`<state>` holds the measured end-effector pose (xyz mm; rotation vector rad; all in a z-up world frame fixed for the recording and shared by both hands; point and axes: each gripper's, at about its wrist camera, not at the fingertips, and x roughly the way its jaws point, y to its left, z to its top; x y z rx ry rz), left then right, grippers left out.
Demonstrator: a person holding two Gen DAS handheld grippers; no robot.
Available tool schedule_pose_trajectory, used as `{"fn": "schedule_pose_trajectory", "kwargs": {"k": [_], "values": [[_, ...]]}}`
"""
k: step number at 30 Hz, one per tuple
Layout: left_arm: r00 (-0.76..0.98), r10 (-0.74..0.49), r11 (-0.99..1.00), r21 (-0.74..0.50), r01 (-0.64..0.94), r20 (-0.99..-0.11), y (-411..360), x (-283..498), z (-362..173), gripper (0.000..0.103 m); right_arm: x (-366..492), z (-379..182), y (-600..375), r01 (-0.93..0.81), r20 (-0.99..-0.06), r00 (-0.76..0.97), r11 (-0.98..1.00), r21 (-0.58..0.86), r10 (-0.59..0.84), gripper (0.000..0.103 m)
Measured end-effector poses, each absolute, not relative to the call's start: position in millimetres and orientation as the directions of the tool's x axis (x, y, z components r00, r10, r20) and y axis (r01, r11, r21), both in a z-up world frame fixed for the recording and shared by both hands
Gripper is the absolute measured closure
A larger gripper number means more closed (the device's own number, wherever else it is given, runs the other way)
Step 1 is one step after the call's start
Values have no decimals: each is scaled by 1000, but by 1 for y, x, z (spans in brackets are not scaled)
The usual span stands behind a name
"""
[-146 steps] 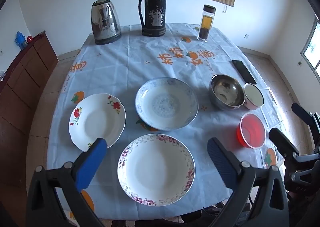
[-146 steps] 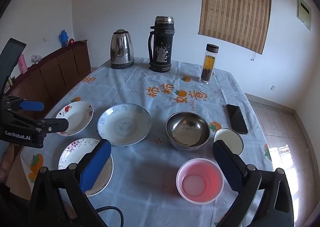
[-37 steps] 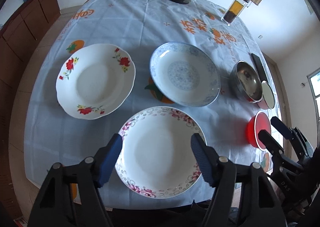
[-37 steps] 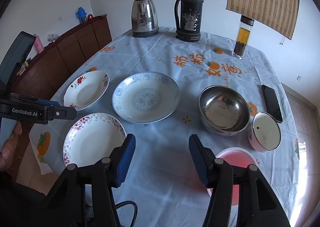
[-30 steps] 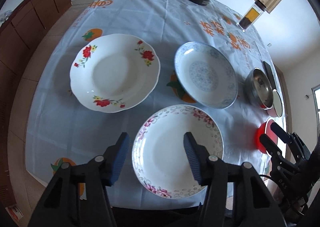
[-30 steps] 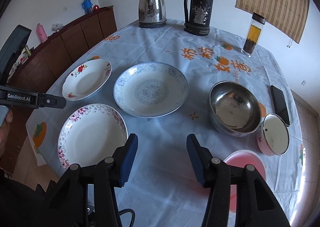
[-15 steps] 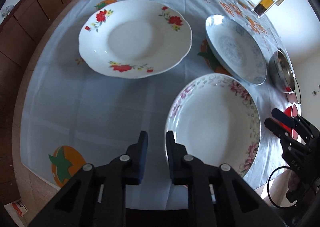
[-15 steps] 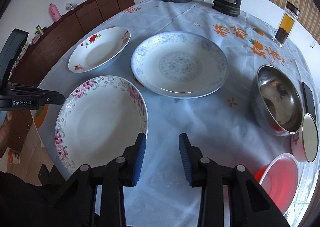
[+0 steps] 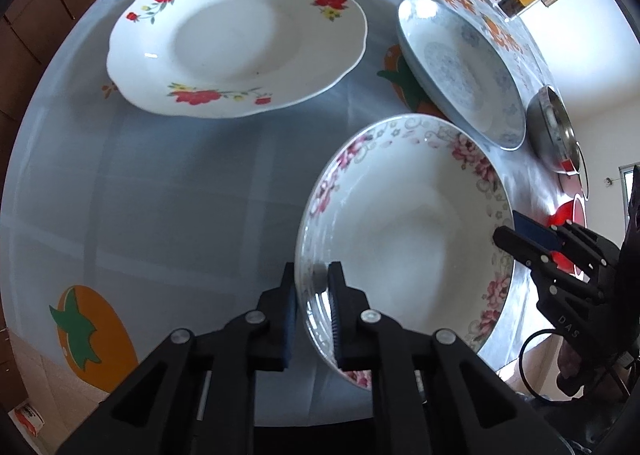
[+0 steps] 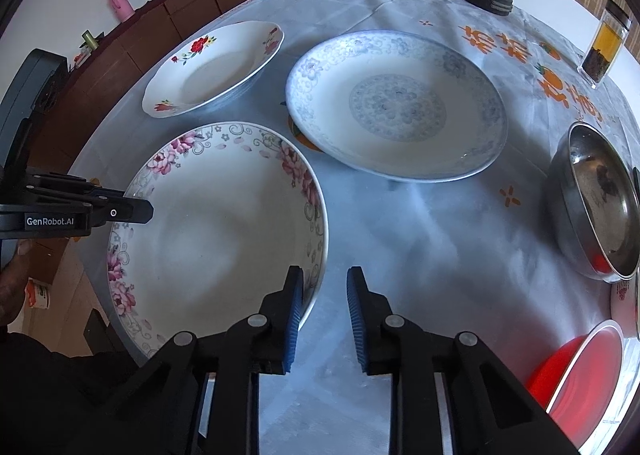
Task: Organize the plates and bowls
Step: 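Lift the pink-floral plate with both grippers toward the blue-patterned bowl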
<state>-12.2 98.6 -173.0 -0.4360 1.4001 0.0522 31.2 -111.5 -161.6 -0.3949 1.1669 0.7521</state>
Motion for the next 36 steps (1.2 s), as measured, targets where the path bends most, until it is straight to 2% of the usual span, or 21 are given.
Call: {"fn": "schedule_pose_trajectory", "kwargs": {"k": [3,19,36], "values": [[183,-233,914,-279,-294,-955,102,-11,-173,91,30,-164,-107,-726,-930,166,679,108,326,90],[167,-211,930,-251,-270,-963,102,-11,-169,92,30,-162,-109,-741,-933,132,658,132,336,91],[211,-157,961,-199,-194,-965,86,1,-145,93,37,-134,-117,-727,-903,207,677,116,377,94]]}}
